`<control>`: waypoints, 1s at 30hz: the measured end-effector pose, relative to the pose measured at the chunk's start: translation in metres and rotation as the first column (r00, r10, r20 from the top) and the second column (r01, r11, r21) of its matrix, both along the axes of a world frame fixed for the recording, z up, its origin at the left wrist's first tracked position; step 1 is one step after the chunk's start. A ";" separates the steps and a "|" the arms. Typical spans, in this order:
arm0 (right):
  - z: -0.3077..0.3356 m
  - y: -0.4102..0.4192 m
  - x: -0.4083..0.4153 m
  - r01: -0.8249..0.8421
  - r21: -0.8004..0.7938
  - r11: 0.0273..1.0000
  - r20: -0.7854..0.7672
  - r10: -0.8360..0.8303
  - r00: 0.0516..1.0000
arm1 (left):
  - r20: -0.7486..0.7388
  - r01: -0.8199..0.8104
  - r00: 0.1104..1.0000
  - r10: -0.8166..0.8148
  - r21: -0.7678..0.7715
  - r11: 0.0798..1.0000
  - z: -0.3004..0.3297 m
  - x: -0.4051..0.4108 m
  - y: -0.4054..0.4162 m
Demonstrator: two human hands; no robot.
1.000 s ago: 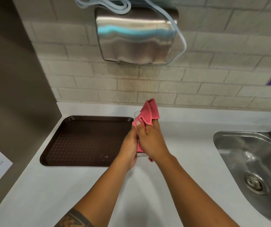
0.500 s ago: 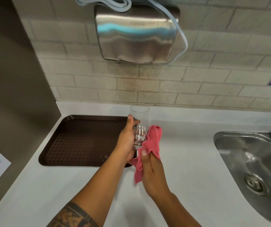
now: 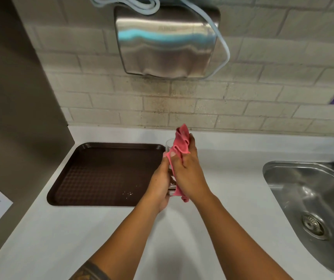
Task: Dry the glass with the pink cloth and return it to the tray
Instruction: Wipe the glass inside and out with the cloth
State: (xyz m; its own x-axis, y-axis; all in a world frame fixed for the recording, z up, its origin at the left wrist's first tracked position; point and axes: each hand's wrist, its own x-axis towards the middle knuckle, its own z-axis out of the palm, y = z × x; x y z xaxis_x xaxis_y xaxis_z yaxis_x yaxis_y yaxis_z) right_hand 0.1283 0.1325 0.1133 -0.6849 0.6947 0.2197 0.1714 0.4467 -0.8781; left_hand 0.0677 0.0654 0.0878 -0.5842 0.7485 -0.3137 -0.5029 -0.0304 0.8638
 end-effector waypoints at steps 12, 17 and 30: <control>-0.044 -0.049 0.042 0.085 -0.590 0.803 -0.015 -0.117 0.993 | -0.034 -0.140 0.990 0.138 -0.065 0.988 0.009 -0.023 0.008; -0.034 -0.055 0.041 0.054 -0.513 0.857 -0.056 -0.096 0.994 | -0.001 -0.090 0.996 0.091 -0.079 0.993 0.005 -0.016 0.008; -0.054 -0.052 0.047 0.165 -0.331 0.929 0.166 -0.115 0.979 | -0.133 -0.054 0.990 0.036 -0.137 0.989 0.009 -0.012 0.003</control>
State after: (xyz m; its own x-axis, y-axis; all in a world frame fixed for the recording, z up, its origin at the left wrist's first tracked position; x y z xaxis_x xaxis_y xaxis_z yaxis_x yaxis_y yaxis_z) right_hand 0.1754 0.0801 0.0589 -0.5818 0.8012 -0.1399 0.3438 0.0865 -0.9350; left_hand 0.0556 0.0683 0.0972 -0.6590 0.6745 -0.3328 -0.3871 0.0752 0.9190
